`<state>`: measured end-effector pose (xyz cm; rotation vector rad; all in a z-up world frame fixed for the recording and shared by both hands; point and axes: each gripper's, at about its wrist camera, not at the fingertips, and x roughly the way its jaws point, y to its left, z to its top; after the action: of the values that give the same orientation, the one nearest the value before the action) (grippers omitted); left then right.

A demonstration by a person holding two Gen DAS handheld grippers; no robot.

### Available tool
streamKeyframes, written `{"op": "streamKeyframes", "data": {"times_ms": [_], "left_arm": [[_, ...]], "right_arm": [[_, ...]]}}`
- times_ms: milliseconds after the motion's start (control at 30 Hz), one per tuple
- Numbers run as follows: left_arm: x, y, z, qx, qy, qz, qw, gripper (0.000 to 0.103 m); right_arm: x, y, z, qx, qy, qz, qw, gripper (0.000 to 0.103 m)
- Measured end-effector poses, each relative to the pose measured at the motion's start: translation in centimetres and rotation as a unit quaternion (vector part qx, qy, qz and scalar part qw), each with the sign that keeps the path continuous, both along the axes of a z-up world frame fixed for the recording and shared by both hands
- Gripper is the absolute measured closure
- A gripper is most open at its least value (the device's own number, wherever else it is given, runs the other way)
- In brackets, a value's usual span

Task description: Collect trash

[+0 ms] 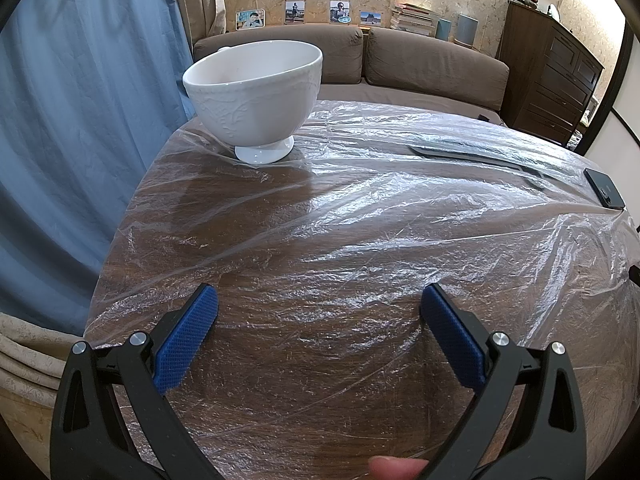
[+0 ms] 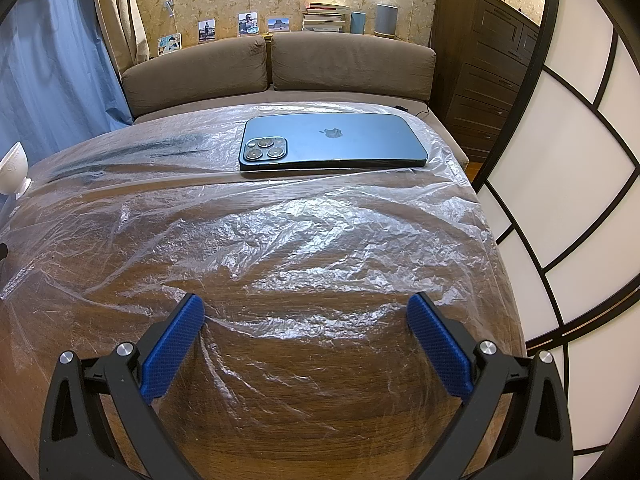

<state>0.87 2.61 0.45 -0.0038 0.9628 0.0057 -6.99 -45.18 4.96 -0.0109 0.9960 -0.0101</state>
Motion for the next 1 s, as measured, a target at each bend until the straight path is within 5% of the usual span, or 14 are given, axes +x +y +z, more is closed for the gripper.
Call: {"op": "streamKeyframes", "data": {"times_ms": [1000], "left_arm": [[0.0,-0.1,1.0,-0.001,0.0,-0.01,0.9999,0.001]], "right_arm": [[0.1,0.2,0.2,0.001,0.0,0.0,1.0,0.004]]}}
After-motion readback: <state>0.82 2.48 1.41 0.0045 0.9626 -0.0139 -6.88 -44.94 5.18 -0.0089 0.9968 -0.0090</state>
